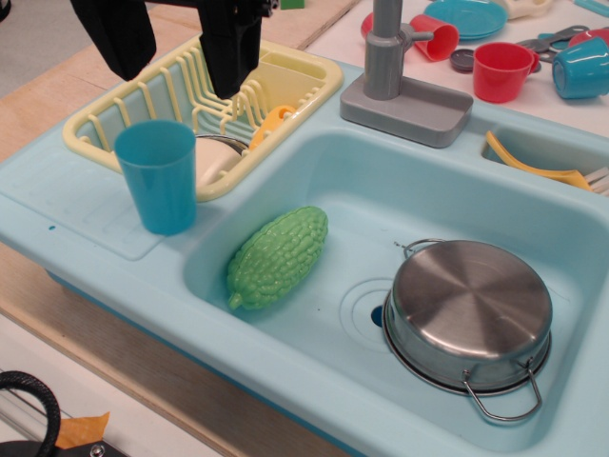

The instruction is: Put cup from anywhere into sink

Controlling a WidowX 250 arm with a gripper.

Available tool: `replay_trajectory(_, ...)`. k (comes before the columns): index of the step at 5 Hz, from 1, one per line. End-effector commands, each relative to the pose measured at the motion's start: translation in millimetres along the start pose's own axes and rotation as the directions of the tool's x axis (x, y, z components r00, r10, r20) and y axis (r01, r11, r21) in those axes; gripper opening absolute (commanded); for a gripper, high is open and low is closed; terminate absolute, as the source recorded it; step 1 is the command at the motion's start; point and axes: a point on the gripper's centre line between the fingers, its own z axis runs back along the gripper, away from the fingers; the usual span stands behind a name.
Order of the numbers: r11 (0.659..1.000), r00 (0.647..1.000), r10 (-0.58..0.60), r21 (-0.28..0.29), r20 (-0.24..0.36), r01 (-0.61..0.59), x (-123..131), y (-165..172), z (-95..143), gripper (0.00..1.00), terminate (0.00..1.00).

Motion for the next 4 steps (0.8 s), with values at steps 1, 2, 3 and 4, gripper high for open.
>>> replay_trajectory(1, 1.000, 1.000, 0.000, 0.000, 0.000, 0.000, 0, 0, 0, 1.00, 0.00)
replay_trajectory(2, 0.999, 0.999, 0.030, -0.016, -0.032, -0.031, 2, 0, -13, 1.00, 0.00)
replay_trajectory(3, 0.998, 0.998, 0.035, -0.044, -0.055, -0.037, 0, 3, -25, 1.00, 0.00)
replay_trajectory(4, 0.996, 0.994, 0.060, -0.067, -0.090, -0.066, -8, 7, -35, 1.00, 0.00)
